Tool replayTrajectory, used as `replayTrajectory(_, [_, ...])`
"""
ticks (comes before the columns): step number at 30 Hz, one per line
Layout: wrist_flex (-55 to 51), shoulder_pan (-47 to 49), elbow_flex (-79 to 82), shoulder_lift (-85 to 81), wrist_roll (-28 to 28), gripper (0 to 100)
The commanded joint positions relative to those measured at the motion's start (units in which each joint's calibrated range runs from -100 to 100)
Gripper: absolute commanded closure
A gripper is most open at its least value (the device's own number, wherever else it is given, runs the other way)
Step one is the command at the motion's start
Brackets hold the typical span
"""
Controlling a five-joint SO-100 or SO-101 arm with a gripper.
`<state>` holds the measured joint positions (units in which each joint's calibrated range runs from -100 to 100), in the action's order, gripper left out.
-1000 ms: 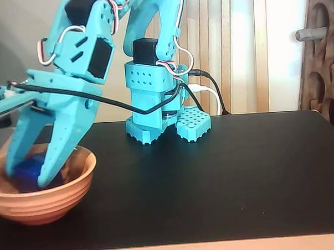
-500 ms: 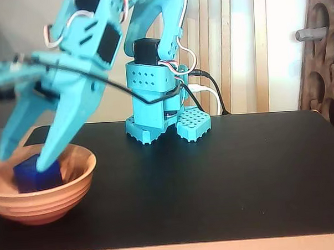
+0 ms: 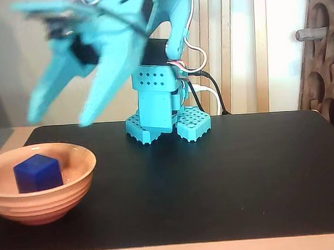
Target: Place the blue cube in the orange bowl.
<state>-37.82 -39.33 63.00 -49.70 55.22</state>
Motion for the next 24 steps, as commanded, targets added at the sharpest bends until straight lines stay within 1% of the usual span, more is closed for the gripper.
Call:
replayTrajectory(1, [-4.1,6.1,-1.3,-6.3,0.4,75])
replayTrajectory(15, [-17.5,19.4,-0.6,-15.7,0.0,75])
replayTrajectory(24, [-22.8,26.4,0.0,-17.6,-0.1,75])
